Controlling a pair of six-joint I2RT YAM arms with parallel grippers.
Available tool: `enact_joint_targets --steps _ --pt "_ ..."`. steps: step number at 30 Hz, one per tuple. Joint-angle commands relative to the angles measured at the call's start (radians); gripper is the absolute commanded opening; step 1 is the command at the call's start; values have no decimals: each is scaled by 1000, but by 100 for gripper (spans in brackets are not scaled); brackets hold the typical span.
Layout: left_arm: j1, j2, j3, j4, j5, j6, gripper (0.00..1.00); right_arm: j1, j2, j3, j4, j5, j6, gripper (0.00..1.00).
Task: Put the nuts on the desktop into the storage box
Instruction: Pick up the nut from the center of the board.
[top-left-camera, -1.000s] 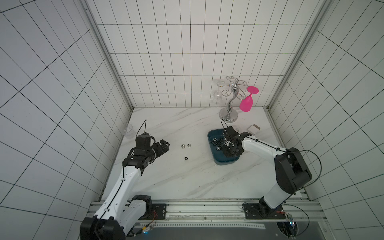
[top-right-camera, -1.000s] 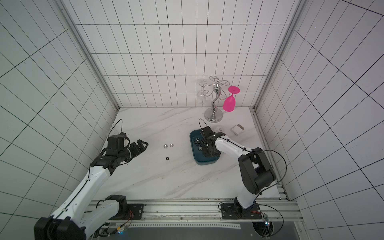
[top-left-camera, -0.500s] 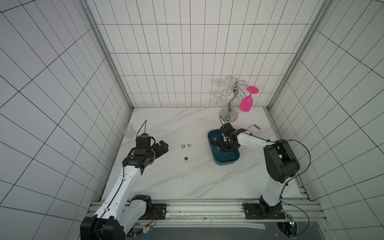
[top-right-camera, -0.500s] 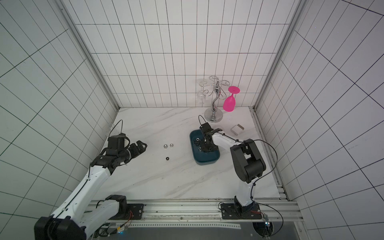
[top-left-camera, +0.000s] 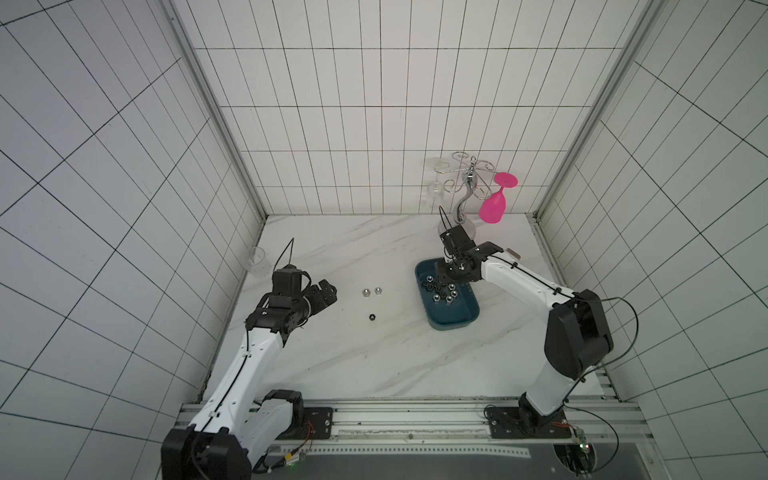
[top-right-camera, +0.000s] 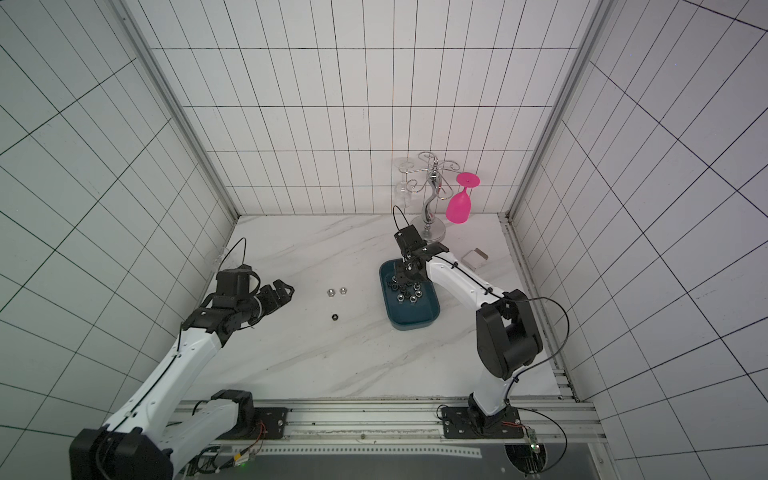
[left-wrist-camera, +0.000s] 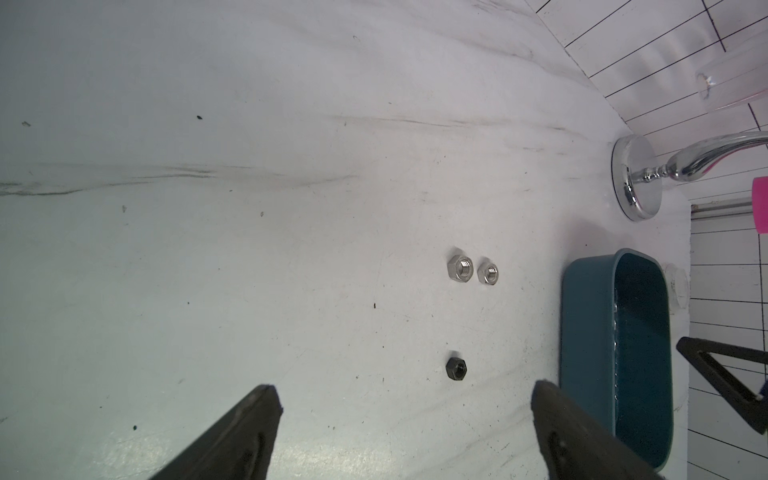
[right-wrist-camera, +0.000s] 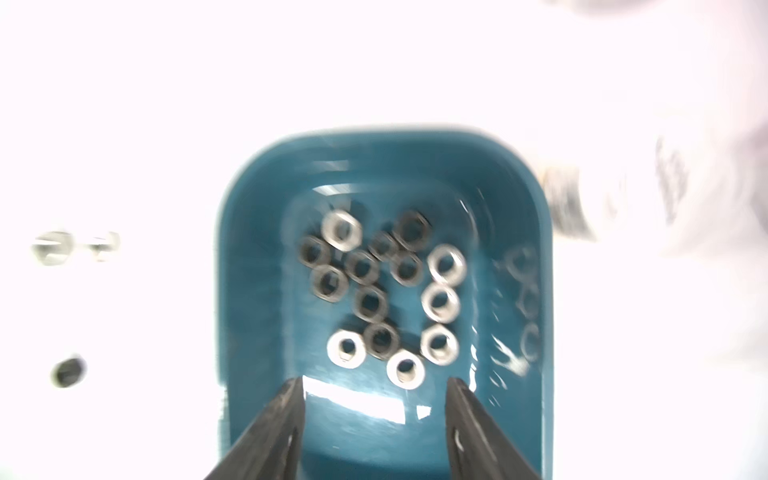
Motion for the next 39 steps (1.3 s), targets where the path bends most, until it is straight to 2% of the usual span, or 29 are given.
enact_joint_targets --steps 1,11,20,31,39 --pt "1 -3 37 -1 -27 9 98 100 45 105 -14 -26 -61 59" --pt "42 -59 47 -41 -62 27 98 213 331 358 2 -179 -163 60" --pt "68 -95 49 -84 -47 46 98 283 537 587 -38 -207 -244 62" --pt "84 -116 47 -127 -46 80 98 327 751 819 -167 -155 -281 61" --pt "87 -114 52 -130 -44 92 98 333 812 855 -187 -96 -294 58"
